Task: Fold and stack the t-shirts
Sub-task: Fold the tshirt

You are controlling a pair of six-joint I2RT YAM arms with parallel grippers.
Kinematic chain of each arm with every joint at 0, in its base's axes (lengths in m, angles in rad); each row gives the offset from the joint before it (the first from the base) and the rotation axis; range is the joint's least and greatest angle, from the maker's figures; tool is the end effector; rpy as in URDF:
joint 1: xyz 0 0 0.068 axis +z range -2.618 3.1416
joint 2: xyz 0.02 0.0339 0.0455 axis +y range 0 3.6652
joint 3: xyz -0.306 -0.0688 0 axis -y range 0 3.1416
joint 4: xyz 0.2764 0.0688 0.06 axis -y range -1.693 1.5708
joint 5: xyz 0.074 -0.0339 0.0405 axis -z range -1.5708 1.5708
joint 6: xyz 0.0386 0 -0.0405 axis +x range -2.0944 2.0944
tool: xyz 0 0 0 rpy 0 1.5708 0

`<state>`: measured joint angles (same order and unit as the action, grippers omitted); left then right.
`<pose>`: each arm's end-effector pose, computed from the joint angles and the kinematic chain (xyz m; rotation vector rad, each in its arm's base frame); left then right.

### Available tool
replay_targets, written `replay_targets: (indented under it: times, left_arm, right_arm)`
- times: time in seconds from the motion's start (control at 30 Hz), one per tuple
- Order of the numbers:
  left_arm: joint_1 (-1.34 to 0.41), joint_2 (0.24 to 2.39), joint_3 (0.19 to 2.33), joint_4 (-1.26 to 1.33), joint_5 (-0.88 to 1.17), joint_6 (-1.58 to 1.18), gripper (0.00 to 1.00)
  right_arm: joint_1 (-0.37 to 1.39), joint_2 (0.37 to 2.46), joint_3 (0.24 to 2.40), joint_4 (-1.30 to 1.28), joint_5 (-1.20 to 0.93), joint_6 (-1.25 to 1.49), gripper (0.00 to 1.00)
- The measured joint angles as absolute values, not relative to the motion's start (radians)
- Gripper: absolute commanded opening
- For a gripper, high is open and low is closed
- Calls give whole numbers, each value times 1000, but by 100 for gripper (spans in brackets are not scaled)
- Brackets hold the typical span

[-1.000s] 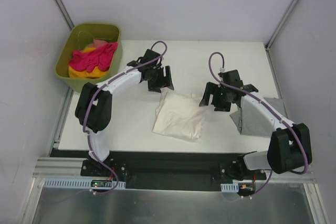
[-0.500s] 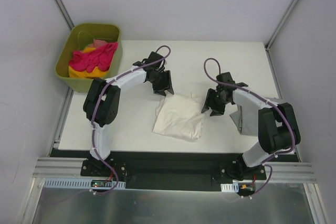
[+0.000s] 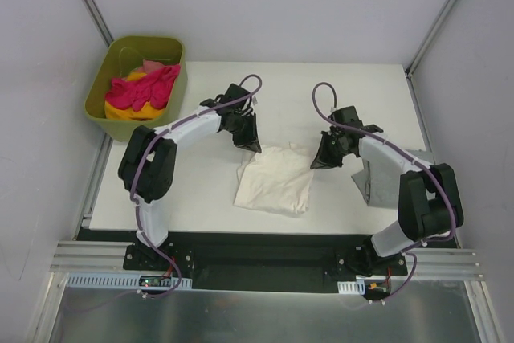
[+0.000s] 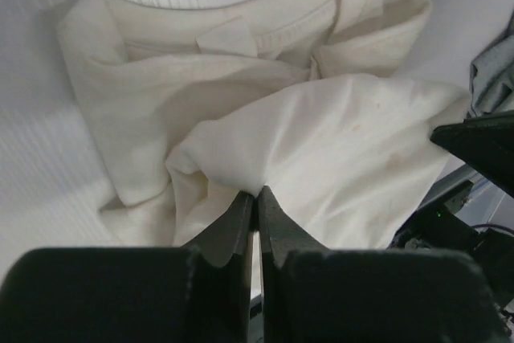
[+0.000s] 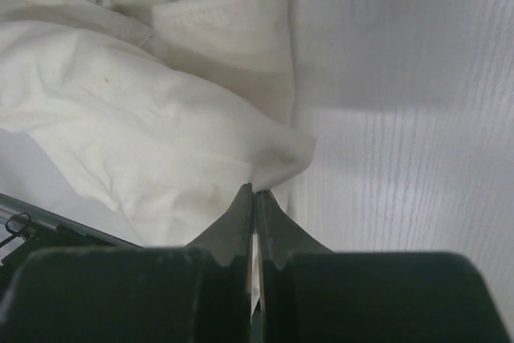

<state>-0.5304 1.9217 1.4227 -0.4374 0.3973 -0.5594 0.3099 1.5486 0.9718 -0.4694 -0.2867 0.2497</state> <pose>0.3906 -0.2464 0.2330 0.1369 2.6570 -0.9088 0.3140 0.1120 0.2229 -0.1831 2.6555 0.5662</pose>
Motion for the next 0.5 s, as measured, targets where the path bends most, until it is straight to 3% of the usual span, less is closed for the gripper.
replay_targets:
  times: [0.27, 0.5]
  left_arm:
    - [-531, 1613, 1291, -435, 361, -557, 0]
    - [-530, 1513, 1221, -433, 260, -557, 0]
  right_arm:
    - [355, 1388, 991, -486, -302, 189, 1]
    - [381, 1412, 1061, -484, -321, 150, 1]
